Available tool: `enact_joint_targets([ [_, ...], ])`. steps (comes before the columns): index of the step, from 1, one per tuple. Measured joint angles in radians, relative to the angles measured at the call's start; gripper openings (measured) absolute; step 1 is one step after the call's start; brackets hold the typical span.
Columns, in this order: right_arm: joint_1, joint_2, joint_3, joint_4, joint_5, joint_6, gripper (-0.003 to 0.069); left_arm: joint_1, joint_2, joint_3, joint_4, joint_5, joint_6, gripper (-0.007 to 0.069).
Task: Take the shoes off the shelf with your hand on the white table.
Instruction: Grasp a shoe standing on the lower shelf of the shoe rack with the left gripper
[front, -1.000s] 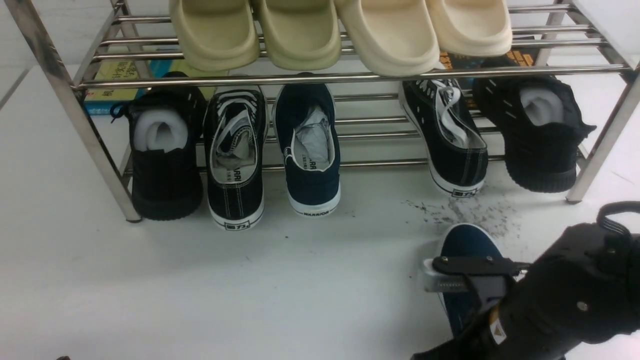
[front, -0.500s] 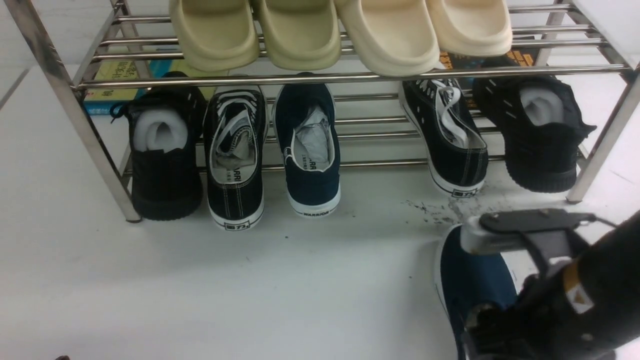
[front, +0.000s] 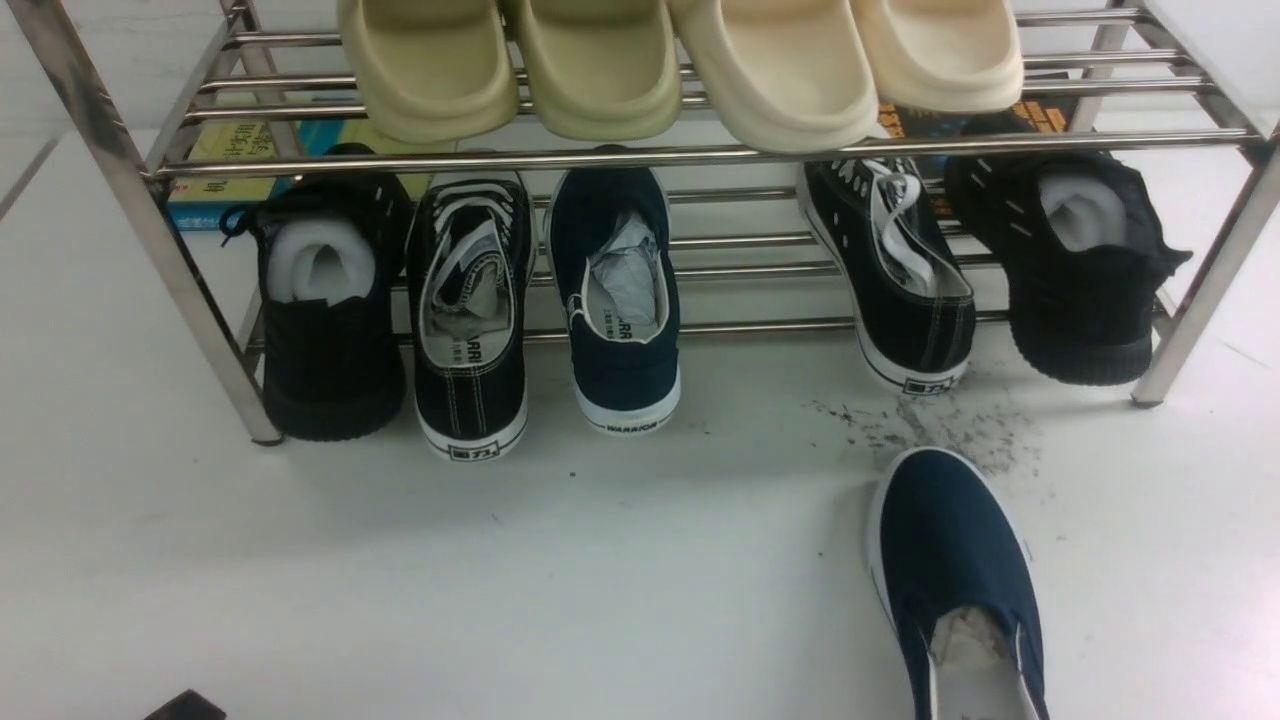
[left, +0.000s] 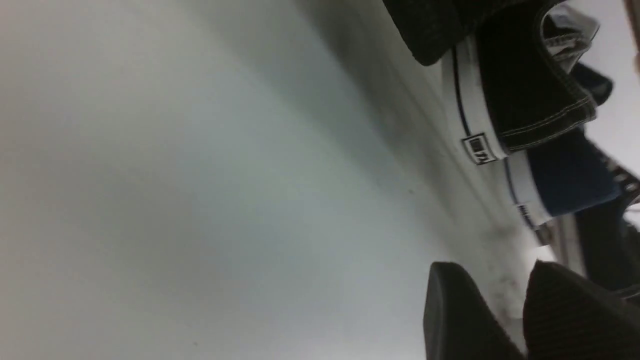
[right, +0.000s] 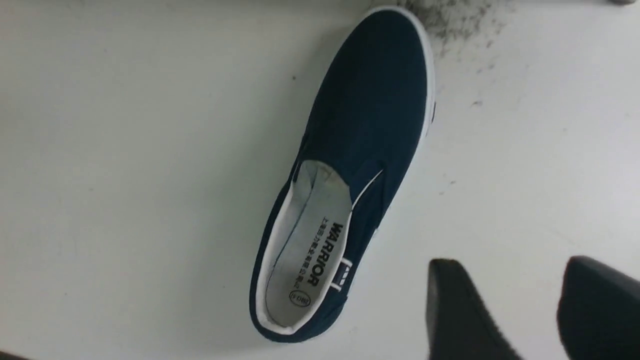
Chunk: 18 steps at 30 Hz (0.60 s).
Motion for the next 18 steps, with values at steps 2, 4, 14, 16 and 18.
enact_joint_targets([
  [2,0.000,-0.033,0.001,-0.013,0.001,0.000,0.0195,0.000,0.000,0.000,-0.024,-0.027,-0.012,0.0239],
  [4,0.000,-0.080,0.006,-0.043,0.009,0.000,0.0096,0.000,0.000,0.000,-0.015,-0.094,-0.018,0.0239],
  [14,0.000,-0.114,0.055,-0.075,0.010,0.000,-0.0014,0.000,0.000,-0.014,-0.046,-0.251,-0.068,0.0222],
  [16,0.000,-0.114,0.059,-0.078,0.003,0.000,-0.0014,0.000,0.000,-0.064,-0.068,-0.195,-0.071,0.0176],
  [18,0.000,-0.114,0.059,-0.078,-0.006,0.000,-0.0014,0.000,0.002,-0.113,-0.070,-0.147,-0.062,0.0135],
])
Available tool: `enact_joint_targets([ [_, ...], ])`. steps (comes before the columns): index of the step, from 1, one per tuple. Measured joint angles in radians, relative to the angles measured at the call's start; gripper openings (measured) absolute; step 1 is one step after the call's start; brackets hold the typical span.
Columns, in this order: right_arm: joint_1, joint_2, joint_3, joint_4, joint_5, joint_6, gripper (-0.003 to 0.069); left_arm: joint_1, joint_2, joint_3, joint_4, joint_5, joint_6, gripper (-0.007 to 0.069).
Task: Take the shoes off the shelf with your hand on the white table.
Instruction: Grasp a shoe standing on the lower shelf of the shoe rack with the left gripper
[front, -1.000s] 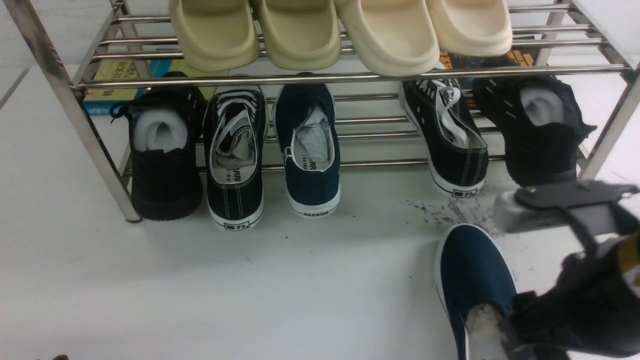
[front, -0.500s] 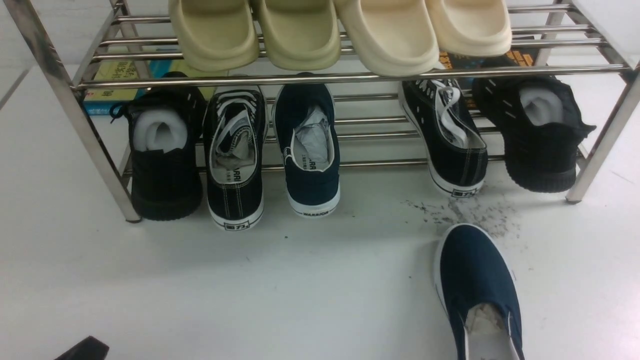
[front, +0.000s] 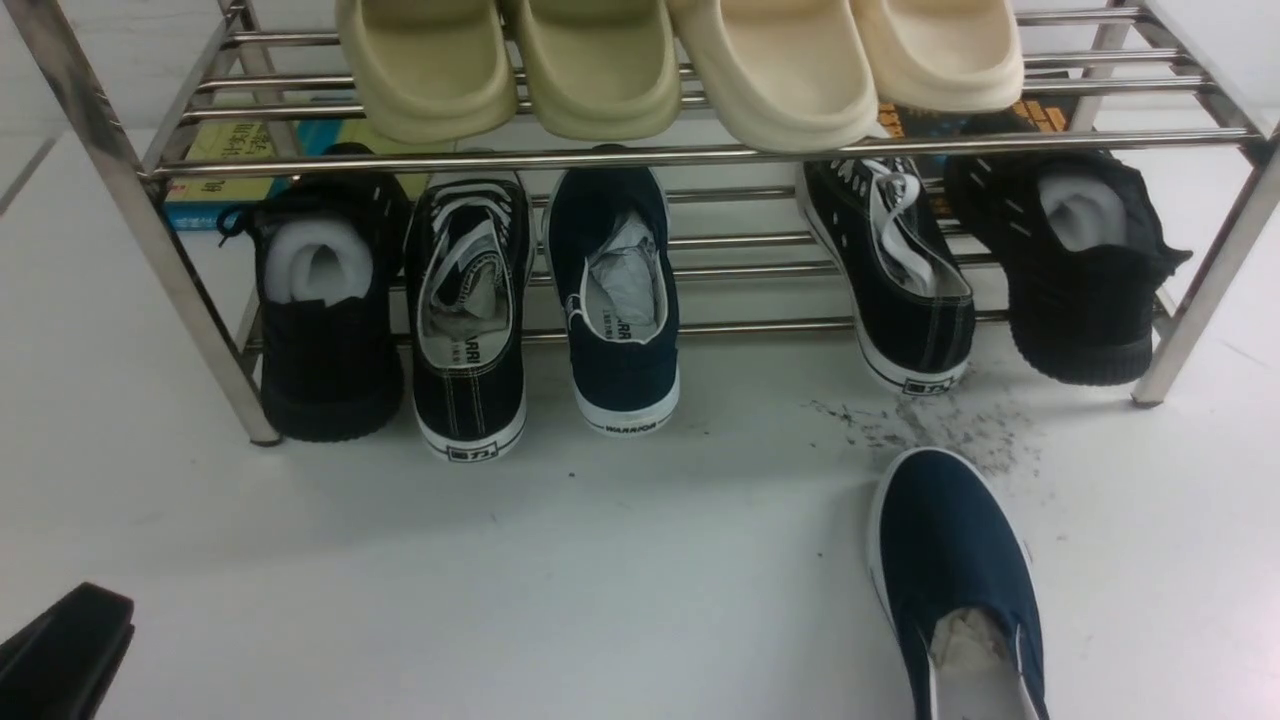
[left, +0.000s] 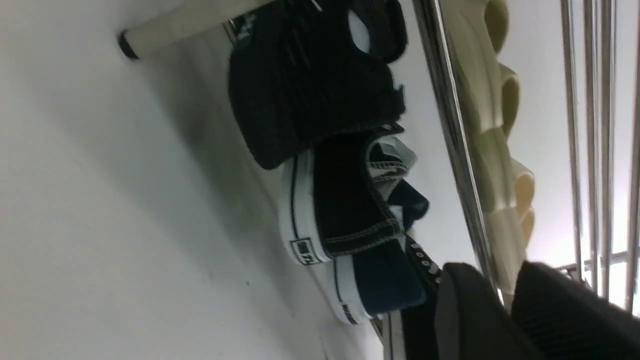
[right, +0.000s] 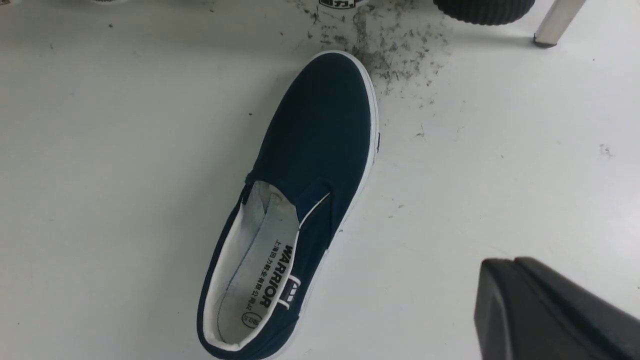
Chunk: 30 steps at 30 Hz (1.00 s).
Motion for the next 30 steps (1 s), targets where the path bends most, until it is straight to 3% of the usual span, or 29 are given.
enact_joint_targets([
  [4,0.000,0.000,0.000,-0.019,-0.056,0.000,-0.0013,0.000,0.141,-0.262,0.034,0.268,0.080,0.0010],
  [6,0.000,0.000,0.000,-0.025,-0.078,0.000,-0.0013,0.000,0.233,-0.386,0.063,0.399,0.103,0.0001],
  [7,0.000,0.000,0.000,-0.028,-0.099,0.000,-0.0013,0.000,0.356,-0.500,0.098,0.566,0.129,0.0001],
  [10,0.000,0.000,0.000,-0.032,-0.133,0.000,-0.0010,0.000,0.616,-0.729,0.185,0.874,0.217,0.0001],
  [12,0.000,0.000,0.000,-0.037,-0.149,0.000,-0.0009,0.000,0.793,-0.872,0.237,0.998,0.305,0.0011],
  [16,0.000,0.000,0.000,-0.052,-0.166,0.000,-0.0007,-0.035,1.029,-1.030,0.187,1.027,0.446,0.0030],
  [20,0.000,0.000,0.002,-0.067,-0.166,0.000,-0.0006,-0.189,1.176,-1.104,0.076,1.024,0.463,0.0033],
  [22,0.000,0.002,0.002,-0.087,-0.166,0.000,-0.0003,-0.354,1.265,-1.136,0.104,1.007,0.393,0.0033],
  [25,0.000,0.003,0.002,-0.106,-0.166,0.000,-0.0001,-0.516,1.383,-1.192,0.219,0.945,0.255,0.0037],
  [27,0.000,0.003,0.002,-0.106,-0.166,0.000,0.0000,-0.553,1.423,-1.218,0.264,0.927,0.196,0.0041],
  [29,0.000,0.003,0.002,-0.113,-0.165,0.000,0.0001,-0.614,1.524,-1.306,0.381,0.905,0.033,0.0063],
  [30,0.000,0.003,0.002,-0.113,-0.165,0.000,0.0001,-0.617,1.532,-1.313,0.390,0.905,0.033,0.0066],
])
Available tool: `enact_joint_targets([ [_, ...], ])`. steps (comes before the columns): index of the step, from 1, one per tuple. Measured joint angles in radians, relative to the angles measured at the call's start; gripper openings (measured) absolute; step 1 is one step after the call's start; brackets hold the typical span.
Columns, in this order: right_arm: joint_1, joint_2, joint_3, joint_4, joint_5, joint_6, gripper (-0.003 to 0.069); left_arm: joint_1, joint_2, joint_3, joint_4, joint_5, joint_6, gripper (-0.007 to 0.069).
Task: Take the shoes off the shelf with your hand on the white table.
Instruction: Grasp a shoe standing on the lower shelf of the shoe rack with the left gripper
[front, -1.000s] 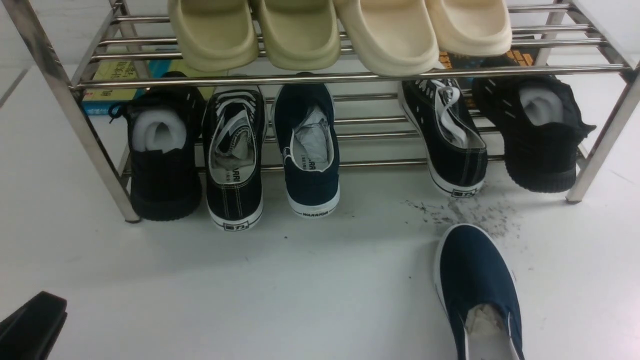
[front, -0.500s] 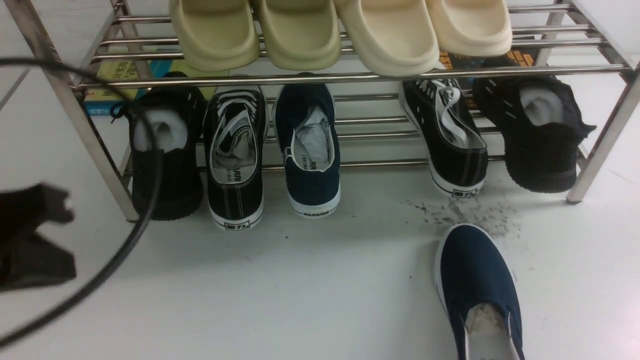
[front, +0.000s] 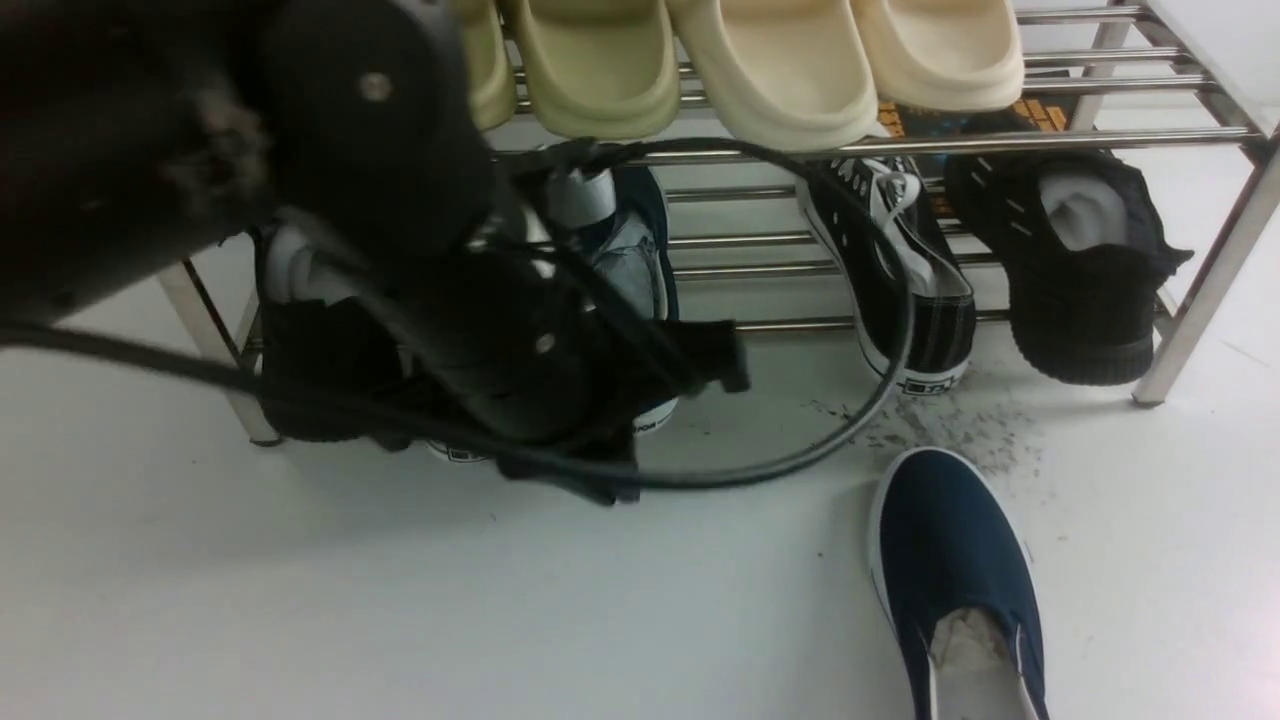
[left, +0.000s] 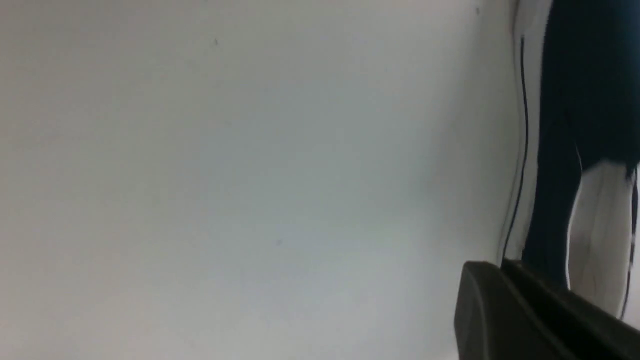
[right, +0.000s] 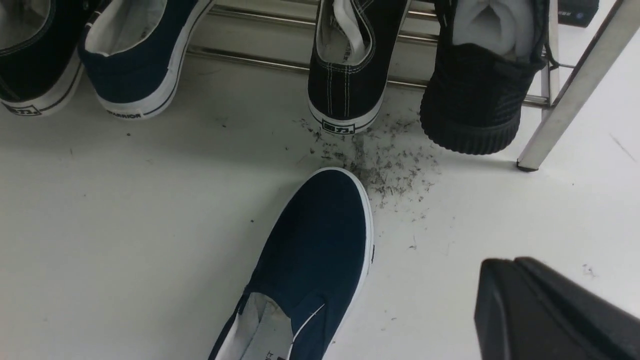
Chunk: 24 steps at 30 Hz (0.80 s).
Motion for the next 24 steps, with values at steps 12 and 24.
enact_joint_targets([
  [12,0.000,0.000,0.000,0.000,0.003,0.000,0.0010,-0.025,0.340,-0.405,0.274,0.032,-0.146,0.0414],
  [24,0.000,0.000,0.000,0.000,-0.004,0.000,0.0013,-0.027,0.462,-0.444,0.489,-0.008,-0.128,0.0445],
])
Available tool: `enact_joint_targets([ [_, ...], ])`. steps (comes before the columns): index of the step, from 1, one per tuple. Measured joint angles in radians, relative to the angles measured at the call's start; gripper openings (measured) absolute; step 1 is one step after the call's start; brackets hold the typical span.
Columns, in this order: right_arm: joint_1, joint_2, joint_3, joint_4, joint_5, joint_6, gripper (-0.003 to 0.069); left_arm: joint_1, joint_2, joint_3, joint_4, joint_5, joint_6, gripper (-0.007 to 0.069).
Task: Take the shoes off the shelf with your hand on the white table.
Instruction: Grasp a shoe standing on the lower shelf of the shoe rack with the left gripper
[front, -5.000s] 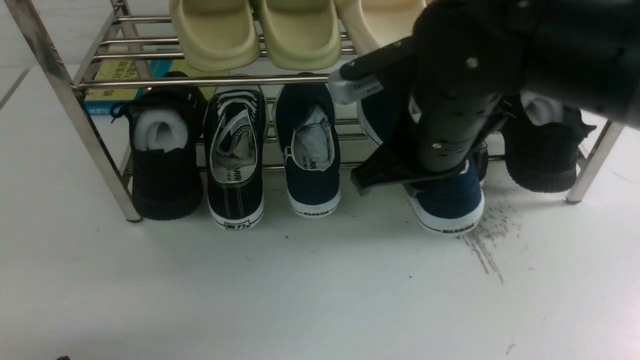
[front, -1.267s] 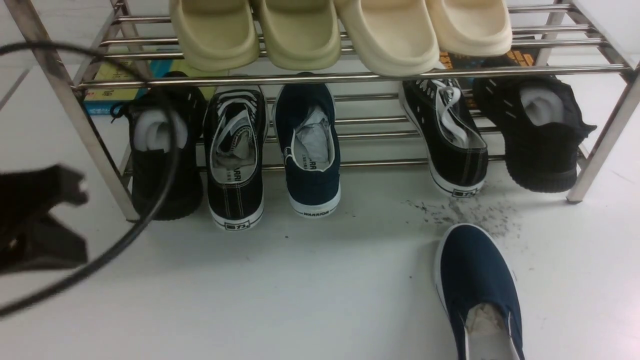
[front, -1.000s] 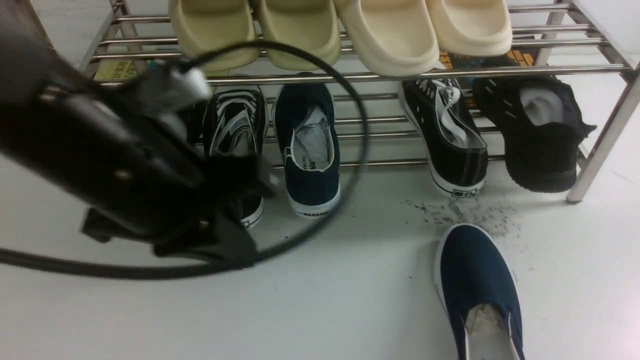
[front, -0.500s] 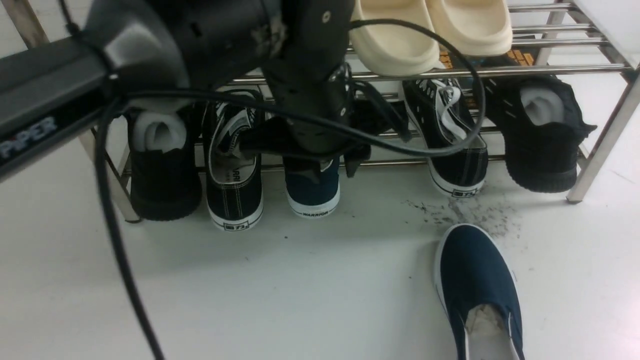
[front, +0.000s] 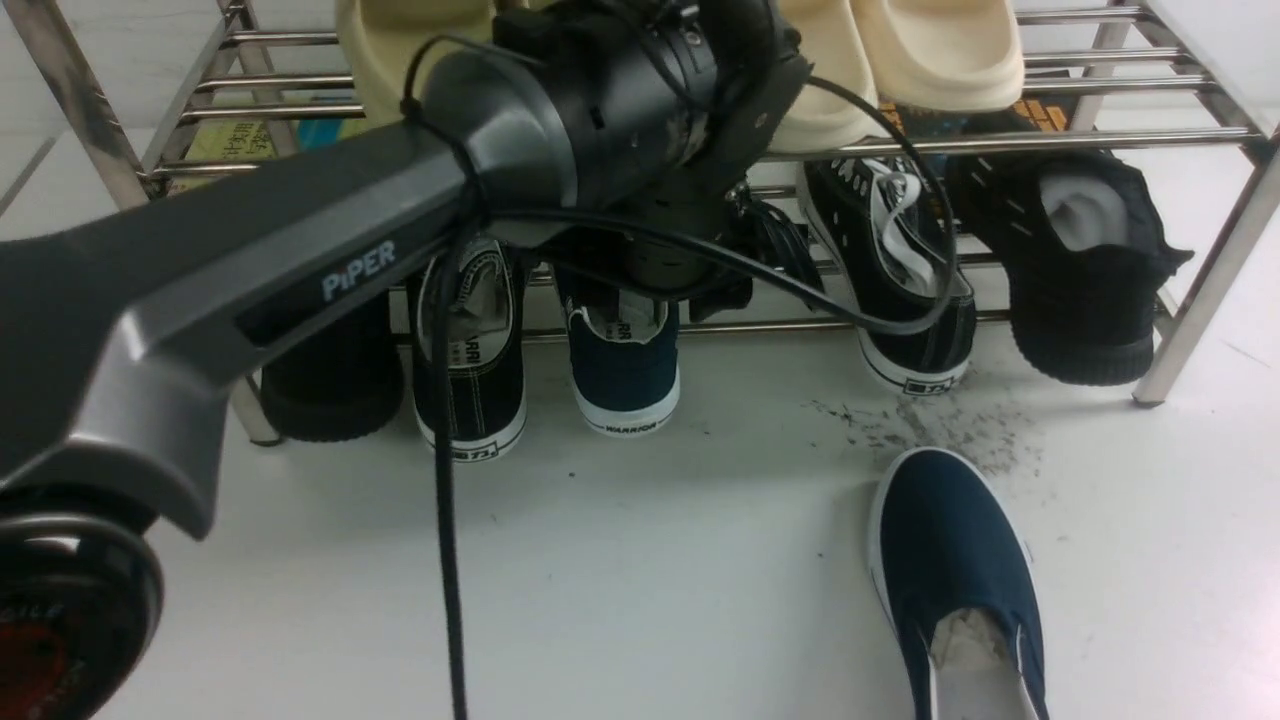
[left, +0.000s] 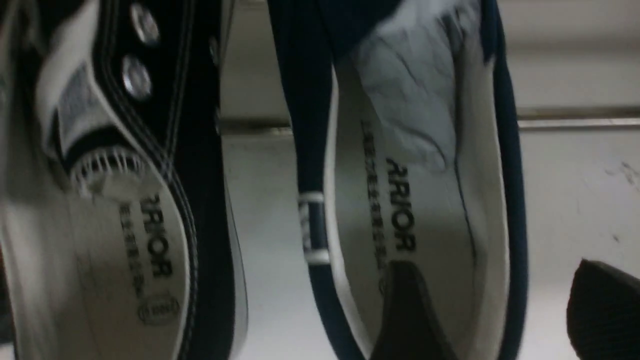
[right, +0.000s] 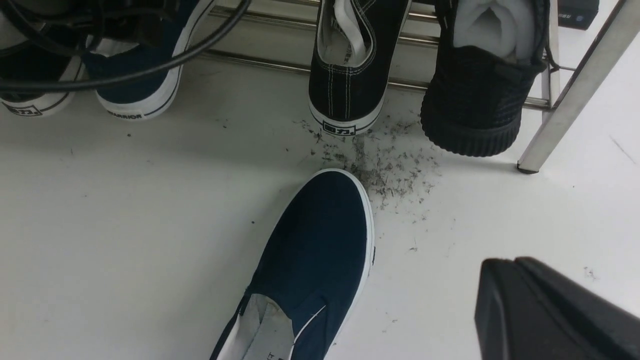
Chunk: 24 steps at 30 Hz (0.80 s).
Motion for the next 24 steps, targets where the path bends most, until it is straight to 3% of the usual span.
enact_joint_targets([
  [14,0.000,0.000,0.000,0.000,-0.001,0.000,0.0030,0.000,0.089,-0.002,0.058,-0.079,0.000,0.0421],
  [17,0.000,0.000,0.000,0.000,-0.001,0.000,0.0036,0.000,0.101,-0.002,0.083,-0.084,0.000,0.0332],
  [19,0.000,0.000,0.000,0.000,-0.001,0.000,0.0039,0.000,0.104,-0.003,0.088,-0.082,0.006,0.0183],
  [20,0.000,0.000,0.000,0.000,-0.001,0.000,0.0039,0.000,0.104,-0.003,0.086,-0.081,0.008,0.0169],
  [21,0.000,0.000,0.000,0.000,-0.001,0.000,0.0041,0.000,0.104,-0.007,0.077,-0.074,0.016,0.0092],
  [24,0.000,0.000,0.000,0.000,-0.001,0.000,0.0046,-0.001,0.096,-0.022,0.034,-0.027,0.035,0.0035],
])
